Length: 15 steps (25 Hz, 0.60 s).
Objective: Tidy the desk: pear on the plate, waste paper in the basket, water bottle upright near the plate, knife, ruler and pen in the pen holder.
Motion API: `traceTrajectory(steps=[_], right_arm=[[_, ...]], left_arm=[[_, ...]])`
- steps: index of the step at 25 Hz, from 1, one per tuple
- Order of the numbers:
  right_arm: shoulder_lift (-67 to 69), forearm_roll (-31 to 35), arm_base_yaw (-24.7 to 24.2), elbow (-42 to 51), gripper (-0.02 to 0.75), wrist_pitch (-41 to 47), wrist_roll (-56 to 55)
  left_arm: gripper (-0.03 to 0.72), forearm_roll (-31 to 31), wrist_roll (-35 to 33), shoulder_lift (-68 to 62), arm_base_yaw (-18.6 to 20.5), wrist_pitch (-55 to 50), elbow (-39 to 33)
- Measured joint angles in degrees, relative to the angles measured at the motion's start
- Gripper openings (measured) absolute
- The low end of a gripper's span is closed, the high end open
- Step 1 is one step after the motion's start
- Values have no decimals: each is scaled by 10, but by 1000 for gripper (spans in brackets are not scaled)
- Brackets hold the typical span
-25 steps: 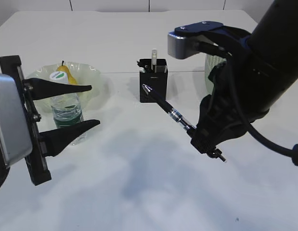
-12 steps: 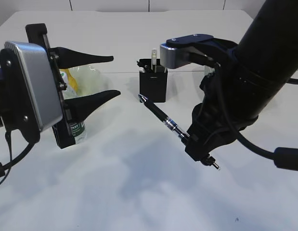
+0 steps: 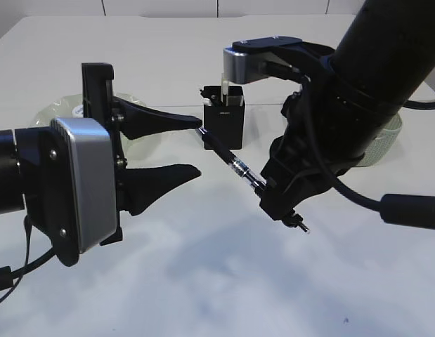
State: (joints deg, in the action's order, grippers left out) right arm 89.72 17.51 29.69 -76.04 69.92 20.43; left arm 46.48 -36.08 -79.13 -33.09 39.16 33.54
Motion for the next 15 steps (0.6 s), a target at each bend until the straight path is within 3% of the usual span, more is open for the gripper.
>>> traceTrajectory(steps=[15], right_arm=[[1,37,0,0,104,0,-1]], left_arm=[[374,0,-25,-33,-10,-11,31]])
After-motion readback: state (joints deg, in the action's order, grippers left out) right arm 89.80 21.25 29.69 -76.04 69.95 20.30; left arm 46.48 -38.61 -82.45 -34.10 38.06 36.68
